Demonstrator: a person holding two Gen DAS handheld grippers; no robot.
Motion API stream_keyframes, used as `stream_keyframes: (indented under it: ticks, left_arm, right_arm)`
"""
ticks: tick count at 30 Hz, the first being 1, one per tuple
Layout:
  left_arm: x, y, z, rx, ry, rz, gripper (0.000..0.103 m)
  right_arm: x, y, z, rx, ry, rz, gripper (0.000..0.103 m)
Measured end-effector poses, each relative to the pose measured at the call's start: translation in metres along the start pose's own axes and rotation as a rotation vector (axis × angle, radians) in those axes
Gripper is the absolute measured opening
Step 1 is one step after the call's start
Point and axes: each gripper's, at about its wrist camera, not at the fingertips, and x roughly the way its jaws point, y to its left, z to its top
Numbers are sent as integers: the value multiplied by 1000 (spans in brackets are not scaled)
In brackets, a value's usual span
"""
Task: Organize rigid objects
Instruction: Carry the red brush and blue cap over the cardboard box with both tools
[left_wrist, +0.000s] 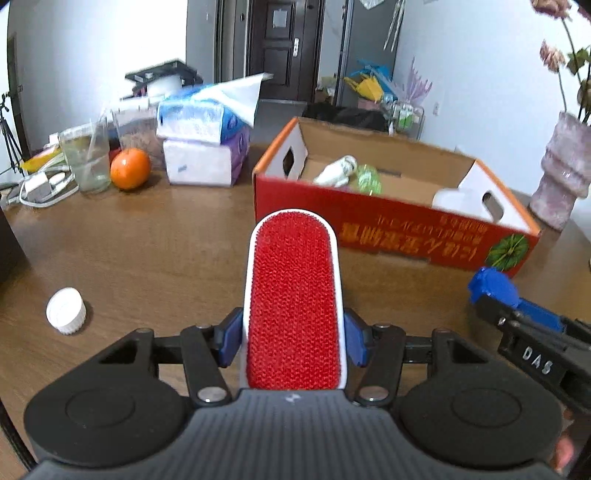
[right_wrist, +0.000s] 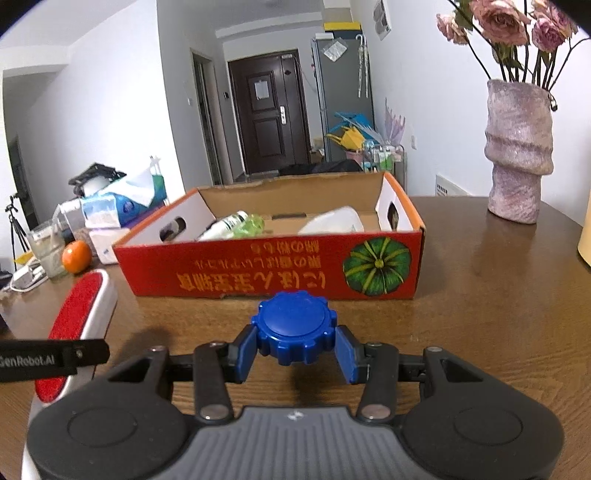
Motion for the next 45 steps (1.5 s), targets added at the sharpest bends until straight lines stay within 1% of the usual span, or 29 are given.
stream_keyframes:
  ticks: [10, 19, 23, 27, 33, 45]
  left_arm:
    - [-34, -12, 26, -14, -128, -35, 56]
    - [-40, -24, 46, -52, -170, -73, 56]
    - [-40, -31, 57, -53, -197, -87, 56]
    - [-35, -39, 67, -45, -215, -94, 56]
    - [-18, -48, 84, -35, -218, -97, 56]
    - [33, -56, 118, -36, -175, -97, 56]
  right_arm:
    - [-22, -2, 25, 31, -107, 33, 45]
    - [-24, -7, 38, 50, -143, 41, 45]
    - [-23, -11, 45, 56, -153, 40, 45]
    - [-16, -14, 54, 64, -155, 35, 45]
    - [0, -16, 68, 66, -163, 27, 45]
    - [43, -17, 98, 82, -149, 30, 45]
